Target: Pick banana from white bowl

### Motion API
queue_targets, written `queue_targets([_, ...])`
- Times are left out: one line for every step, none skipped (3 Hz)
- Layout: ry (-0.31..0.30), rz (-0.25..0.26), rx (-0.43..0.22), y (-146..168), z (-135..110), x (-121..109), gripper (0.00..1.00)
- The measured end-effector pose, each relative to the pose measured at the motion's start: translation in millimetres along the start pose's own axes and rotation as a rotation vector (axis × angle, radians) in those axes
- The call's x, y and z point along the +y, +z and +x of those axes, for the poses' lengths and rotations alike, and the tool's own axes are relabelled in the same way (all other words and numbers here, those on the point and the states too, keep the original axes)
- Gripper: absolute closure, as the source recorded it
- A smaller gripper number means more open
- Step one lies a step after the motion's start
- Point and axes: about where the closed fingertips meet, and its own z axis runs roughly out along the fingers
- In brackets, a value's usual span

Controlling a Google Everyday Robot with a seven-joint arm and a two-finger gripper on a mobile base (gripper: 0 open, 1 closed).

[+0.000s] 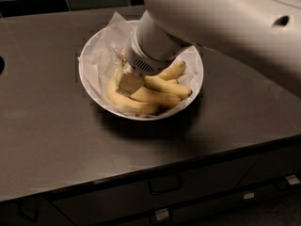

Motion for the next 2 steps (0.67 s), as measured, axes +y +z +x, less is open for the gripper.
queue_targets([0.032,-0.001,0.009,9.2,3.6,0.9,0.25])
queue_targets([0.054,0.005,0.020,16.5,5.0,1.7,0.44])
